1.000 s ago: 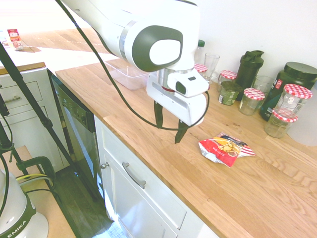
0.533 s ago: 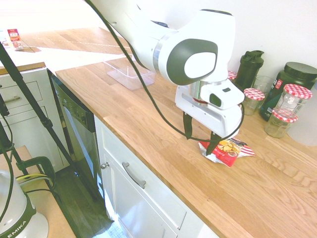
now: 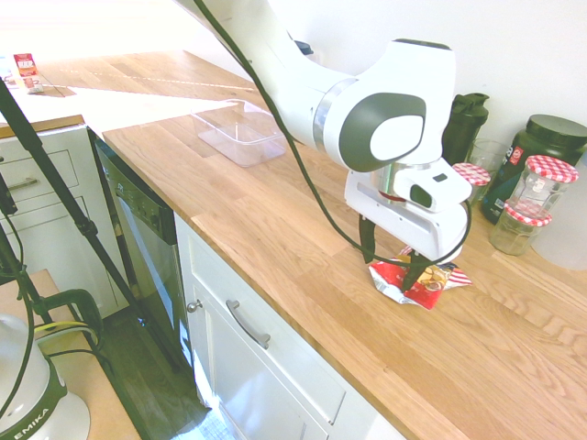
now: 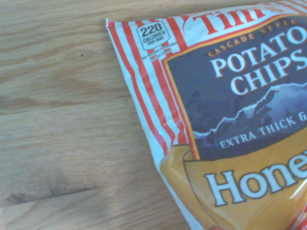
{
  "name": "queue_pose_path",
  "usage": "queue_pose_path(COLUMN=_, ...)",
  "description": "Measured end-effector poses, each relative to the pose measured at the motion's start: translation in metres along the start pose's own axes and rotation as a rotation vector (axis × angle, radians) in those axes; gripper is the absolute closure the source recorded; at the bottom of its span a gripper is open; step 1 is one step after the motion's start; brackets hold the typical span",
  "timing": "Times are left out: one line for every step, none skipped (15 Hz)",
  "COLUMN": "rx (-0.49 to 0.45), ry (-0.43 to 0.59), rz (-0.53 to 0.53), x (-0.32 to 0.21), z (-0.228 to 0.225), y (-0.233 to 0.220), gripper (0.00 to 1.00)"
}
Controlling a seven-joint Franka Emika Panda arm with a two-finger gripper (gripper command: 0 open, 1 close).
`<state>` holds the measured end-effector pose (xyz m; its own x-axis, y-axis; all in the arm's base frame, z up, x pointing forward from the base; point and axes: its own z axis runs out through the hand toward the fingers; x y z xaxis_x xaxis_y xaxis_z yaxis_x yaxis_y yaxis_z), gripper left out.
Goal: Put the chip bag into the container
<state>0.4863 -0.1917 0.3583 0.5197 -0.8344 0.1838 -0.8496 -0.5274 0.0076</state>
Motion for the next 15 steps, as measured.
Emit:
queue_pose_path(rx=0.001, ry=0.001, rz=0.001, x=0.001, z=0.000, y=0.000, gripper=1.00)
queue_pose_path(rx=0.001, ry=0.002, rz=0.000, x=0.001, z=0.000, y=0.000, gripper=1.00)
queue_pose_path(rx=0.001, ry=0.002, rz=0.000, x=0.001, z=0.000, y=0.000, gripper=1.00)
queue_pose_path(rx=0.001, ry=0.002, rz=-0.001, x=0.000, z=0.000, y=-0.001, gripper=1.00)
queue_pose_path(rx=0.001, ry=0.002, rz=-0.002, x=0.000, z=0.000, y=-0.001, gripper=1.00)
queue_pose_path(rx=0.001, ry=0.003, rz=-0.004, x=0.000, z=0.000, y=-0.001, gripper=1.00)
queue_pose_path(rx=0.001, ry=0.003, rz=-0.006, x=-0.001, z=0.000, y=-0.002, gripper=1.00)
queue_pose_path(rx=0.002, ry=0.003, rz=-0.009, x=-0.002, z=0.000, y=-0.004, gripper=1.00)
queue_pose_path(rx=0.003, ry=0.003, rz=-0.013, x=-0.003, z=-0.001, y=-0.005, gripper=1.00)
queue_pose_path(rx=0.004, ry=0.004, rz=-0.017, x=-0.004, z=-0.001, y=-0.007, gripper=1.00)
queue_pose_path(rx=0.004, ry=0.004, rz=-0.020, x=-0.006, z=-0.001, y=-0.009, gripper=1.00)
queue_pose_path(rx=0.004, ry=0.005, rz=-0.021, x=-0.007, z=-0.002, y=-0.012, gripper=1.00)
queue_pose_path(rx=0.004, ry=0.006, rz=-0.023, x=-0.009, z=-0.002, y=-0.013, gripper=1.00)
queue_pose_path(rx=0.003, ry=0.007, rz=-0.024, x=-0.009, z=-0.002, y=-0.014, gripper=1.00)
queue_pose_path(rx=0.003, ry=0.008, rz=-0.023, x=-0.009, z=-0.002, y=-0.014, gripper=1.00)
